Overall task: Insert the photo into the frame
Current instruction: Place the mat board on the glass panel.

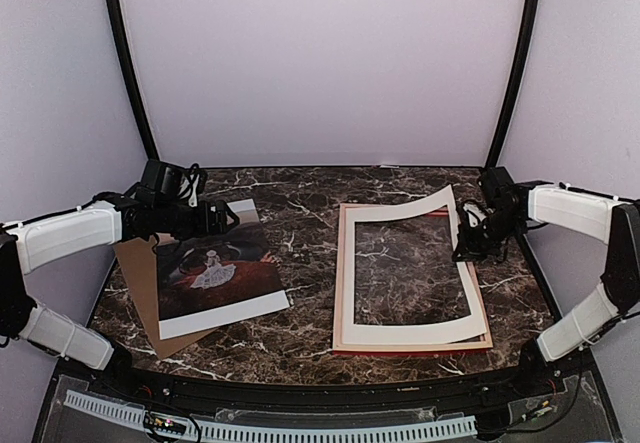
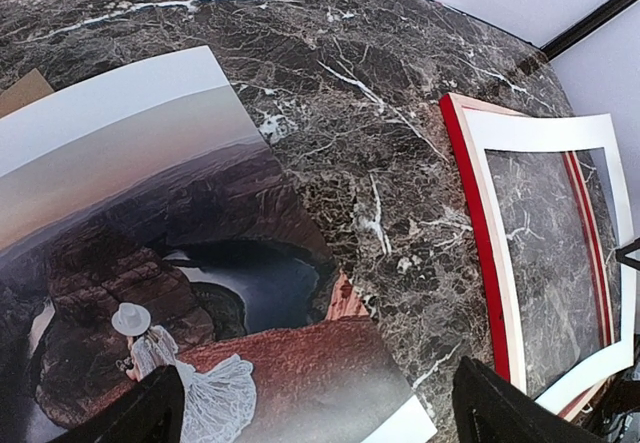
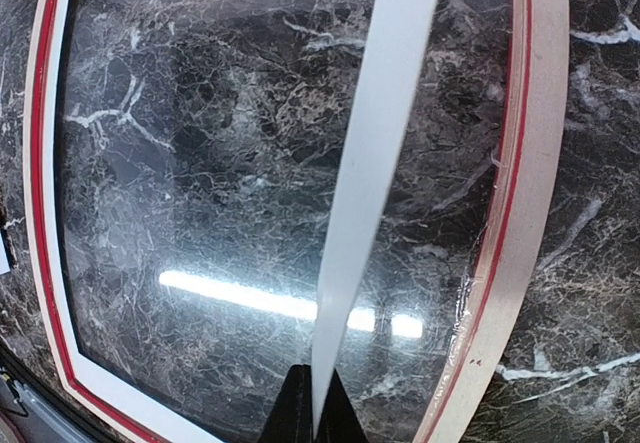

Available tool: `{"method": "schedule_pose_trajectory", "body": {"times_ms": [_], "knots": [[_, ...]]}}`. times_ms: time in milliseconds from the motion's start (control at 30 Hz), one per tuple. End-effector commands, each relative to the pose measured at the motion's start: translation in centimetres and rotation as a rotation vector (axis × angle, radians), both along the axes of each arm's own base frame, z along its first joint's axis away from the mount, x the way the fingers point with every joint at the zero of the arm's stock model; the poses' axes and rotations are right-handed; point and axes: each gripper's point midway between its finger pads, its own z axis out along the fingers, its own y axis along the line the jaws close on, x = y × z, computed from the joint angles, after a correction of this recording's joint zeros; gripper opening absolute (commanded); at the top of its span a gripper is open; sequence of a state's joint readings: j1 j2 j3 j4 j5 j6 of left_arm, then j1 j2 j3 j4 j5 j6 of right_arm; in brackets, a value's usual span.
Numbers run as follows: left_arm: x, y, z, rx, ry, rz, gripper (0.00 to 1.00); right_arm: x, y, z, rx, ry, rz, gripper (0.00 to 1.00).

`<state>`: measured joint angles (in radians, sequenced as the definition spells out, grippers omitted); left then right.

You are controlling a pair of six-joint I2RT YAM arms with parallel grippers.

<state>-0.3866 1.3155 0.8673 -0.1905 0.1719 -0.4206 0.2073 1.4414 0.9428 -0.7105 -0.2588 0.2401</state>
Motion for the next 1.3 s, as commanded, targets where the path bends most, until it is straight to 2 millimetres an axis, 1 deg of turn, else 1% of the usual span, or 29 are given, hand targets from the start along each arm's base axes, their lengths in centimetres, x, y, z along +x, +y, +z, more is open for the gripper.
{"method": "schedule_pose_trajectory", "body": {"times_ms": [0,233,433,567,733,800,1000,1133,1267], "knots": [[-0.5,-0.2,0.6,-0.012,-0.01,-0.007,0.96,0.5,0.1,0.1,0.001,0.01,0.015,0.04],[-0.4,-0.2,0.4,-0.01,-0.005,-0.01,0.96,0.8,-0.2,-0.9,-0.02,0.029,0.005,0.18],[-0.4,-0.2,0.3,-0.01,-0.005,-0.01,0.96,0.8,-0.7,-1.5,-0.052,0.044,-0.006,0.28],[-0.4,-0.2,0.2,-0.008,0.001,-0.01,0.96,0.9,-1.3,-1.7,-0.086,0.044,-0.021,0.38],[-0.4,-0.1,0.1,0.002,0.001,-0.008,0.97,1.3,-2.1,-1.3,-0.127,0.024,-0.043,0.51],[-0.4,0.0,0.1,0.008,0.0,-0.006,0.97,1.4,-2.3,-1.2,-0.143,0.021,-0.05,0.55],[-0.3,0.0,0.3,0.01,-0.004,-0.006,0.97,1.5,-3.1,-1.4,-0.189,0.026,-0.066,0.61],[-0.2,0.1,0.2,0.017,-0.002,-0.005,0.97,1.7,-3.5,-1.3,-0.209,0.019,-0.074,0.63],[-0.2,0.3,0.0,0.038,0.003,-0.002,0.97,2.1,-4.1,-0.7,-0.245,0.003,-0.089,0.64]]}}
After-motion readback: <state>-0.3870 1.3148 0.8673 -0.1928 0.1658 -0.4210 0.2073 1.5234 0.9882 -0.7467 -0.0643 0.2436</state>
